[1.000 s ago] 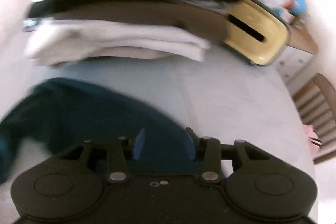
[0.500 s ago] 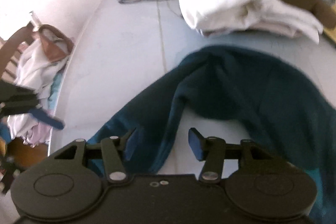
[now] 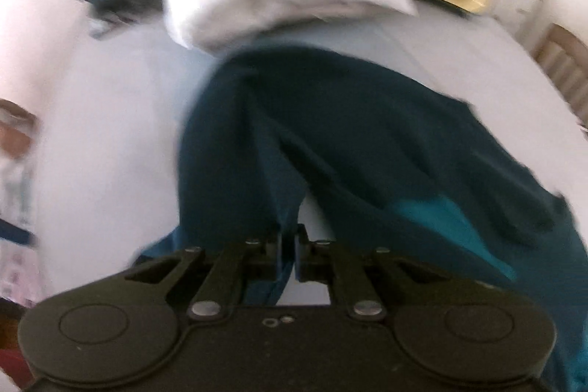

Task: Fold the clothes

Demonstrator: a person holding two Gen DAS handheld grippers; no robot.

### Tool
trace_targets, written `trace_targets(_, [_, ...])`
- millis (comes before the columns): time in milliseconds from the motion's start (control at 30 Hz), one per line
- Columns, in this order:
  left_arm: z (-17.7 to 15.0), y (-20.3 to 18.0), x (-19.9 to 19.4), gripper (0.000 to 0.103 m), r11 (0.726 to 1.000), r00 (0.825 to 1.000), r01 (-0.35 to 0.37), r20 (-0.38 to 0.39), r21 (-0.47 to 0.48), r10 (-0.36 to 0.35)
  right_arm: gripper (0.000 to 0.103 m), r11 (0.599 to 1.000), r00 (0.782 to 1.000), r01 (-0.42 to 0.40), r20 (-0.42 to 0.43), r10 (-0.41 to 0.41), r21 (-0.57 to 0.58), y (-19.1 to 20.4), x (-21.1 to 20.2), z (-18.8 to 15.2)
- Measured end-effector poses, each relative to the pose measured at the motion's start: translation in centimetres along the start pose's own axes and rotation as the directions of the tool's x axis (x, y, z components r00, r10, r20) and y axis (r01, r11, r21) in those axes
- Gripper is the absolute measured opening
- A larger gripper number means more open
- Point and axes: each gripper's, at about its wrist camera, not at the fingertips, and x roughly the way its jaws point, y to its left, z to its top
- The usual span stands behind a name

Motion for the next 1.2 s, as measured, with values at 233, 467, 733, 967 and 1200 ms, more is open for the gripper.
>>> trace_targets(233, [0.1,-1.0,0.5,0.085,0.999,1.000,0.008,-0.019,0.052,-0.007,0.103,0.998,0.997,0.067,-0.047,-0.067,-0.017,-0.8,0.2,-1.9])
trace_targets(467, [0.3,-2.1,1.6,0.085,0.994,0.999,0.042,-0.040,0.103,-0.038,0.103,0.978,0.988,-0.152,-0.060,0.145,-0.146,5.0,-3.6,-3.2])
trace_targets(733, [0.8,-3.7,3.0,0.085,0.984,0.997,0.070,-0.046,0.163,-0.063,0.103,0.961,0.968,-0.219,-0.157,0.194,-0.167,9.7,-0.5,-5.4])
trace_targets(967, [0.6,-3.5,3.7,0.086,0.983,0.997,0.059,-0.060,0.176,-0.049,0.103,0.963,0.984,-0.154,-0.124,0.129,-0.219,10.6,-0.5,-5.4])
trace_targets(1200, [1.0,-2.6,3.8,0.086,0.985,0.998,0.062,-0.032,0.158,-0.057,0.103,0.942,0.938,-0.333,-0.090,0.335,0.039,8.0,0.5,-3.1])
